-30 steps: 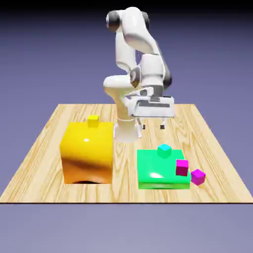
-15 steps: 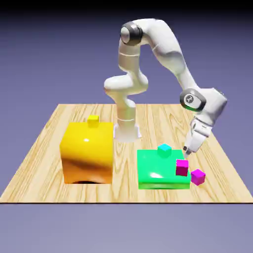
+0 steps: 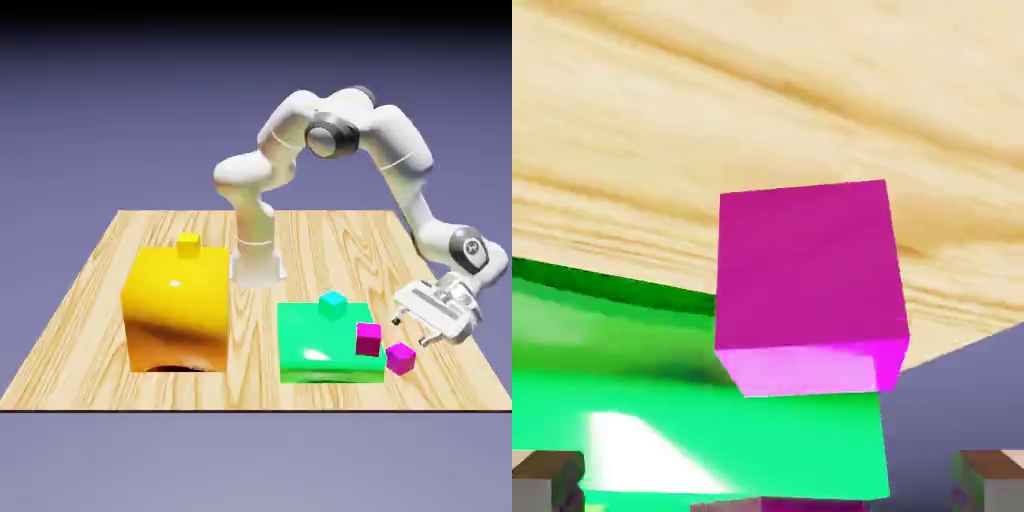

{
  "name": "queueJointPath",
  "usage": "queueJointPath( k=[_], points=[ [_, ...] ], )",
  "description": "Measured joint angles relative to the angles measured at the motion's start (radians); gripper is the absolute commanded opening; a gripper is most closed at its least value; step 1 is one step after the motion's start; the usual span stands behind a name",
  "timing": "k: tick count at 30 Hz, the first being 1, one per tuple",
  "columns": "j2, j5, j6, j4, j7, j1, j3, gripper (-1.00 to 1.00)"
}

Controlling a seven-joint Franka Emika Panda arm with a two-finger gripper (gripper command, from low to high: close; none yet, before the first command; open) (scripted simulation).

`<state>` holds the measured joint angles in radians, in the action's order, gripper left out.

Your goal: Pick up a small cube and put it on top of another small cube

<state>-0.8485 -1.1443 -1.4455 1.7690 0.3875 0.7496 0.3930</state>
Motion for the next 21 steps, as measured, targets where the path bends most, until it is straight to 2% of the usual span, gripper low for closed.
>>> queueJointPath(
  k=[3, 4, 5, 7, 9, 21],
  points=[
    [-0.026, -0.039, 0.020, -0.017, 0.007, 0.028, -0.030, 0.00],
    [-0.045, -0.071, -0.023, 0.005, 0.025, 0.001, -0.053, 0.00],
    [-0.062, -0.100, -0.063, 0.024, 0.042, -0.024, -0.075, -1.00],
    [-0.062, -0.100, -0.063, 0.024, 0.042, -0.024, -0.075, -1.00],
    [-0.026, -0.034, 0.023, -0.020, 0.007, 0.028, -0.032, -1.00],
    [-0.003, 0.488, 0.387, -0.419, -0.066, -0.006, -0.290, -1.00]
  ],
)
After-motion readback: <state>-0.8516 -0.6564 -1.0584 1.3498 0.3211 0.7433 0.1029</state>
